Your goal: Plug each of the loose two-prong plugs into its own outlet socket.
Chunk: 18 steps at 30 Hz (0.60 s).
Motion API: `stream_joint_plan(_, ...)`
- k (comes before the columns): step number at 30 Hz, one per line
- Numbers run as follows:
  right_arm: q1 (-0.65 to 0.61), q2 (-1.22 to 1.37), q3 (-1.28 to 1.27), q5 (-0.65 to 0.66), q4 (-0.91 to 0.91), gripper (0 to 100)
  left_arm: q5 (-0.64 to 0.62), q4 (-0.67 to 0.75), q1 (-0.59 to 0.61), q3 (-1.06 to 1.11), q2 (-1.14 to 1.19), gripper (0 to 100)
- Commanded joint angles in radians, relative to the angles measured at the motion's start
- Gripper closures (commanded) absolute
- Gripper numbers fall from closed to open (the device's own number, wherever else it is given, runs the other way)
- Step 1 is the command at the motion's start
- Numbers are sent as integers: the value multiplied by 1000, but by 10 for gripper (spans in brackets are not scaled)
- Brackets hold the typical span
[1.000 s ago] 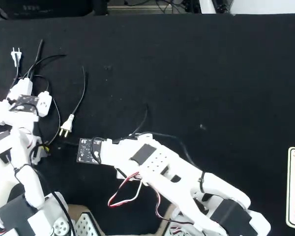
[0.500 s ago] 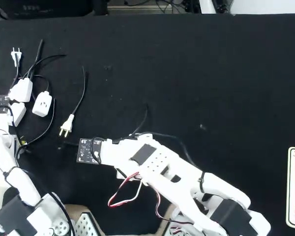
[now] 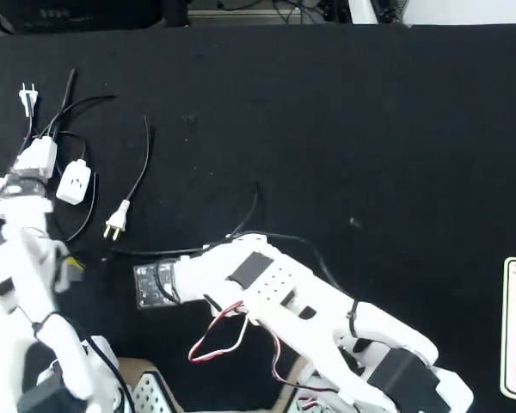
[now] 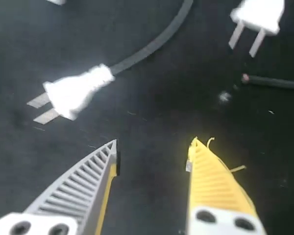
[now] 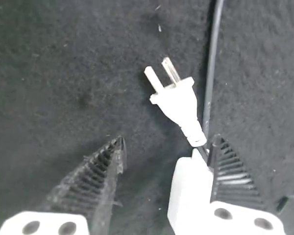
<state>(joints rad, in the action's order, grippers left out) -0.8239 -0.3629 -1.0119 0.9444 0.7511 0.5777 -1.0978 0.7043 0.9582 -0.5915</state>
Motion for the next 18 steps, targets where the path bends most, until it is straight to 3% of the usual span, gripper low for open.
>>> stream_joint_plan(1, -9, 50, 107, 20, -17, 734, -114, 74, -31, 96, -52, 769)
stream_joint_plan(5, -9, 194, 180, 28, -17, 734, -242, 155, -28, 163, -61, 769)
stream_joint_plan(11, -8, 349, 269, 58, -18, 737, -376, 169, 48, 162, -68, 769)
stream_joint_plan(13, -8, 363, 282, 46, -18, 789, -381, 176, 61, 163, -66, 769)
stream_joint_plan(16, 8, 354, 303, -64, -28, 971, -381, 178, 62, 163, -63, 769)
stream_joint_plan(18, 35, 331, 326, -143, -20, 964, -381, 178, 62, 163, -63, 769)
